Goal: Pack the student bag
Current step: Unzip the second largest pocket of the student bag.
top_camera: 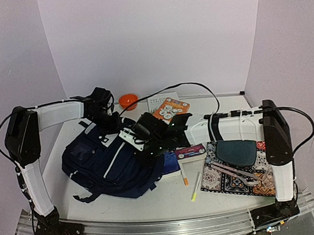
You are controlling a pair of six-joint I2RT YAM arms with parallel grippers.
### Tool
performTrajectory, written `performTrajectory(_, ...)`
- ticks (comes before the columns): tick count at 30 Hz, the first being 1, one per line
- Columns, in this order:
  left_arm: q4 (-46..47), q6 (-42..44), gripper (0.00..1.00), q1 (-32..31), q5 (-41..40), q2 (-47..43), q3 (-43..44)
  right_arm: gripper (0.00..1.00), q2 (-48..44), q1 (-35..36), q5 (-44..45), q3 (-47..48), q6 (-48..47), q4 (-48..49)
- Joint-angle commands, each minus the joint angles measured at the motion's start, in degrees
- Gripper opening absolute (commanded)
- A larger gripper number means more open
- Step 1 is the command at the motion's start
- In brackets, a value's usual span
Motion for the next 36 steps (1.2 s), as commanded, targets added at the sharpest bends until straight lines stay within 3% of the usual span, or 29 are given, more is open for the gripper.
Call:
performTrajectory(1, 17.5, -8.2, 0.00, 4.5, -12.3, -4.5, -0.8, 0.00, 3.4, 7.7, -9.7, 5.7, 3.5, -7.8)
performTrajectory(10, 22.6, -13.3, 0.00, 4.2, -10.9, -7.1, -4.2, 0.00, 2.3, 7.9, -3.3, 1.0, 5.4, -8.3)
performTrajectory(15, 23.4, -11.2, 0.01, 3.6, -9.0, -8.9, -5.5, 0.00, 1.8, 6.5, -1.9, 0.4, 7.5, -8.3)
performTrajectory(26, 14.4, 4.0, 0.48, 3.5, -5.5, -17.7, -11.9, 0.00, -2.7, 4.1, 2.2, -3.0, 6.5, -8.2)
performTrajectory(31, 10.6, 5.0, 0.53, 2.5, -5.1, -22.8, -16.8, 0.01, -3.1, 3.7, -4.7, -1.7, 7.2, -8.2)
performTrajectory(36, 9.9, 1.7, 0.56, 0.6, -5.7, -28.0, -24.4, 0.13, -3.0, 2.9, -8.9, -2.4, 9.0, -8.2)
